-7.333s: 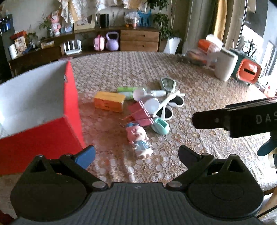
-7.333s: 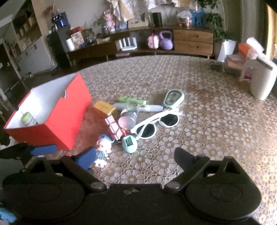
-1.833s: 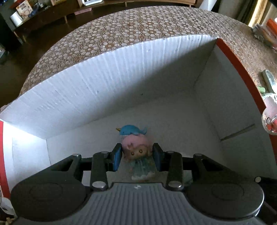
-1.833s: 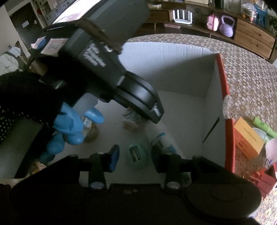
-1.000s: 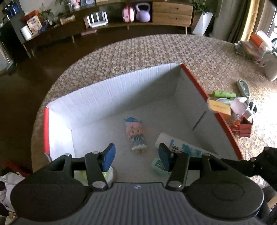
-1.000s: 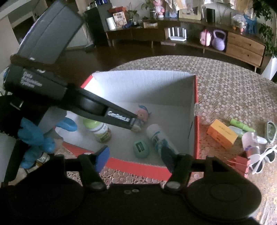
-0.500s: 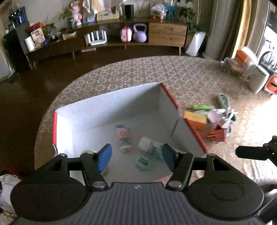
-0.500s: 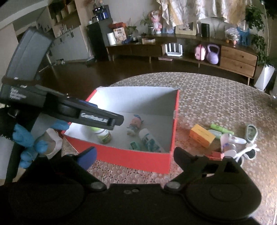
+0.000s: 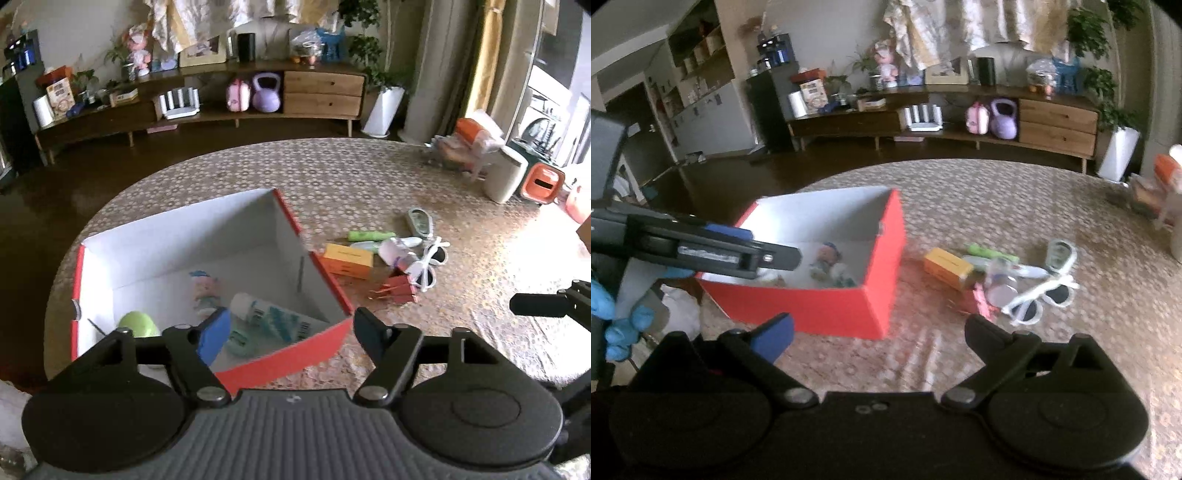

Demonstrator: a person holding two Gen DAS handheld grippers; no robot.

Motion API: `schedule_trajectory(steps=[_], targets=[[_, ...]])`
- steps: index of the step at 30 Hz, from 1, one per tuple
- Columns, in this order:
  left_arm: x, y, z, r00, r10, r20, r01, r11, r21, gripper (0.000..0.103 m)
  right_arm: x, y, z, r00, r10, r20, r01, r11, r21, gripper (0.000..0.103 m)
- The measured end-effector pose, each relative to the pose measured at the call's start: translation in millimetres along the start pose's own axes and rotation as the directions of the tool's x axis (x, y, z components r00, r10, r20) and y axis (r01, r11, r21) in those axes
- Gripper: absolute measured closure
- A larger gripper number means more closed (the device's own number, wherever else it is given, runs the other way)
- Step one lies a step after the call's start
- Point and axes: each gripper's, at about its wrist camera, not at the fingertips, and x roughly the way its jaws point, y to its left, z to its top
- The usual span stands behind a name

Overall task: Organize rigid objects
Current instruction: 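Lift both grippers out of the box, then reach the left gripper to the pink binder clip while the right gripper reaches the clear cup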

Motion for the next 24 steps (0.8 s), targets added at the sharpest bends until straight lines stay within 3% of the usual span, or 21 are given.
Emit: schedule_trajectory(steps=[7, 16, 18, 20, 24], targets=[[4, -28, -9, 0.998, -0.066, 0.014, 0.066, 0.998, 0.018, 0.018, -20, -41, -15, 0.999, -0.037, 0.0, 0.037, 0.998, 0.042, 0.004], [30, -64, -16, 0.995, -0.104, 0.0, 0.104, 0.994, 0.034, 0.018, -21, -97, -16, 0.995, -0.101, -0.01, 0.101, 0.988, 0.114, 0.006], [38, -71, -16, 0.994, -0.108, -0.001, 0.108, 0.994, 0.035, 0.013, -16, -109, -13, 0.994, -0.11, -0.013, 0.111, 0.985, 0.129, 0.006], [46, -78, -17, 0.993, -0.116, 0.0, 0.116, 0.993, 0.032, 0.002, -9, -119, -8, 0.994, -0.11, -0.02, 0.112, 0.984, 0.142, 0.007], [61, -93, -18, 0.991, -0.136, 0.01, 0.135, 0.991, 0.023, 0.001, 7, -131, 5, 0.993, -0.109, -0.032, 0.113, 0.982, 0.148, 0.007]])
